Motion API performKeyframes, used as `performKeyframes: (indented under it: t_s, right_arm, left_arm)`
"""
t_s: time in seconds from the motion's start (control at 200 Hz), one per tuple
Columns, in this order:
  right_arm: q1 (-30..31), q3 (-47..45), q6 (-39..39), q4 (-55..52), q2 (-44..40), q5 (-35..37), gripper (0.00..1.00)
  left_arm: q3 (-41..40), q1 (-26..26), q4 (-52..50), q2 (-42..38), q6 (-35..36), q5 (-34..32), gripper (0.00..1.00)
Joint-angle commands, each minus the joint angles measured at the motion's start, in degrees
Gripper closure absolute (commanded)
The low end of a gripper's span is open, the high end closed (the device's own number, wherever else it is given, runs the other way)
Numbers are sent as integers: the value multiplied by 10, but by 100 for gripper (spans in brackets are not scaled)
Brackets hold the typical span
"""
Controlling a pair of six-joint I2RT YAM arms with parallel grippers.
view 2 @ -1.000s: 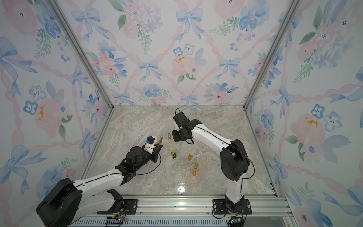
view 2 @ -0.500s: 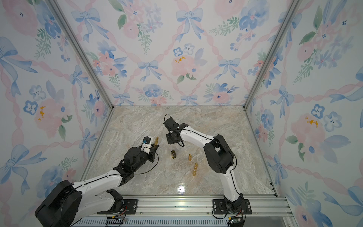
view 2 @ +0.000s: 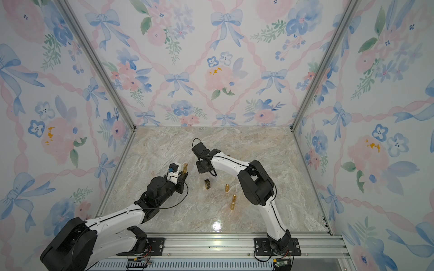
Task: Open the lipstick cap
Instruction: Place the cover at the center of the board.
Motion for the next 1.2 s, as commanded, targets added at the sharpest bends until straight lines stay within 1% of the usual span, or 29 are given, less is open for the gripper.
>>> performKeyframes:
  t_s: [0.0,0.42,0.525,0.71,0.865,0.955,1.055,1.195]
  right_arm:
    - [8,13,-1,3,21,9,81]
    - [14,11,-2,8,40,8,79]
    - [15,12,-2,6,39,8,75]
    - [16,22,-4,0,23,8,64]
    - [15,21,0,-15,-9,5,57]
    - [9,11,9,-24,-42,-1,52]
    - [-1,-14,16,-29,-84,-34,48]
    - [-10,-49,15,-55,-142,-74,47]
  left_arm:
    - [-5,6,12,-10,-10,-2,100]
    - [-6,5,14,-7,-12,-2,100]
    - [-6,6,14,-7,-12,-1,100]
    - [-5,7,14,-8,-12,1,100]
    - [-4,7,14,-10,-12,3,100]
    - [-3,6,14,-11,-12,12,100]
    - [0,7,14,-6,-8,26,100]
    - [7,6,14,4,-1,53,100]
